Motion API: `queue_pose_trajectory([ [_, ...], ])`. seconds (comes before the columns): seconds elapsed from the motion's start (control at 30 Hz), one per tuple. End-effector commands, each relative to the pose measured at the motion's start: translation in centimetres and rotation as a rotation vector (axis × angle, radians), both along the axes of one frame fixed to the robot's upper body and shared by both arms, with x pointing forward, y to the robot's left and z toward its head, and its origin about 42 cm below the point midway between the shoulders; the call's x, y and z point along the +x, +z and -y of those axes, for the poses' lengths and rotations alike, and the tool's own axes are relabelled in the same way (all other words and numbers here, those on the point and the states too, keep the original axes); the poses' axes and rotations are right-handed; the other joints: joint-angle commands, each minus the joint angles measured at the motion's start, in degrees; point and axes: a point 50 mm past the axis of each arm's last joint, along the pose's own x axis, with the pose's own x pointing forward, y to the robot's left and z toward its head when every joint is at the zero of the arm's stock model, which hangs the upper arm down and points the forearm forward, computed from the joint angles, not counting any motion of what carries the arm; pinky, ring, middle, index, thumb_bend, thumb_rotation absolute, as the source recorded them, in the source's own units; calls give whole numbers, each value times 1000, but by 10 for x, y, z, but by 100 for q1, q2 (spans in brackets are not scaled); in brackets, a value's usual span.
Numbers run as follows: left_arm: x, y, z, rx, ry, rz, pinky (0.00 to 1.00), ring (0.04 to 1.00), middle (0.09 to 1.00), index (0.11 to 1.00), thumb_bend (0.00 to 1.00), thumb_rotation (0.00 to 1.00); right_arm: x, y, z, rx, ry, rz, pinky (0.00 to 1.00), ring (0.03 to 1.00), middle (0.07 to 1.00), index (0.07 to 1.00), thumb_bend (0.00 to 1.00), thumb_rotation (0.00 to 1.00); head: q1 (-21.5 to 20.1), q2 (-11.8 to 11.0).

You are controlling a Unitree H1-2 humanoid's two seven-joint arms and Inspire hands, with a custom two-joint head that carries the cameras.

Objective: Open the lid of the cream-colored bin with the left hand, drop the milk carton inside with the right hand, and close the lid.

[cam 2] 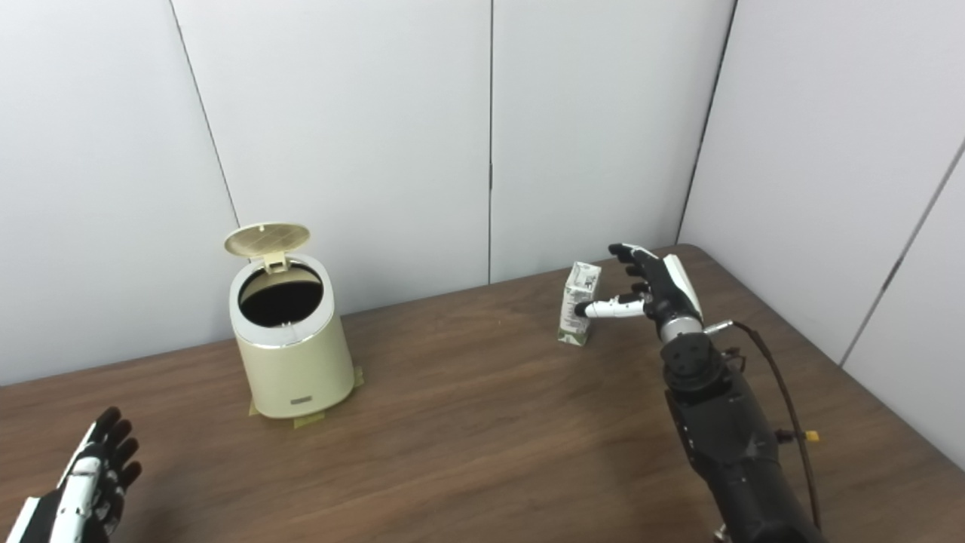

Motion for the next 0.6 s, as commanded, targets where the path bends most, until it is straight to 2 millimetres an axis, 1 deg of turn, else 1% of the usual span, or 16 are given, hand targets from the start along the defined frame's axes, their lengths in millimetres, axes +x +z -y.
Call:
queue_pose_trajectory([
  [0.0, 9, 21, 0, 13, -13, 77, 1000, 1000, 1000, 1000, 185, 846, 19, 41, 1, -29, -5, 104, 684, 824, 860, 799, 901, 114, -8, 2],
  [0.03, 9, 20, -1, 12, -11, 75, 1000, 1000, 1000, 1000, 189, 834, 21, 40, 1, -21, -9, 101, 672, 826, 863, 801, 902, 116, -17, 21],
  [0.1, 10, 19, -2, 14, -6, 75, 1000, 1000, 1000, 1000, 205, 765, 24, 39, -1, -6, -17, 99, 678, 831, 865, 801, 900, 101, -73, 61],
  [0.17, 10, 18, -3, 17, -3, 78, 1000, 1000, 1000, 1000, 216, 740, 26, 40, -3, -13, -19, 99, 680, 829, 863, 799, 897, 91, -93, 97],
  [0.2, 11, 18, -4, 22, -3, 79, 1000, 1000, 1000, 1000, 210, 718, 27, 40, -4, -23, -21, 95, 705, 816, 845, 791, 892, 80, -93, 97],
  [0.27, 11, 18, -5, 28, -4, 82, 1000, 1000, 1000, 1000, 203, 704, 28, 38, -5, -33, -18, 95, 711, 803, 826, 783, 895, 82, -50, 100],
  [0.33, 10, 18, -5, 31, -5, 84, 1000, 1000, 1000, 1000, 187, 695, 28, 37, -5, -25, -9, 104, 673, 794, 814, 769, 888, 63, -37, 109],
  [0.4, 9, 18, -4, 28, -3, 84, 1000, 1000, 1000, 1000, 187, 689, 28, 35, -6, -26, -8, 107, 658, 786, 806, 759, 890, 55, -36, 123],
  [0.47, 10, 17, -4, 27, -1, 81, 1000, 1000, 1000, 1000, 202, 665, 28, 34, -7, -26, -6, 107, 693, 777, 791, 748, 894, 58, -22, 129],
  [0.57, 10, 16, -4, 24, -2, 77, 1000, 1000, 1000, 1000, 209, 653, 30, 31, -11, -26, -1, 108, 702, 762, 783, 738, 890, 44, 41, 131],
])
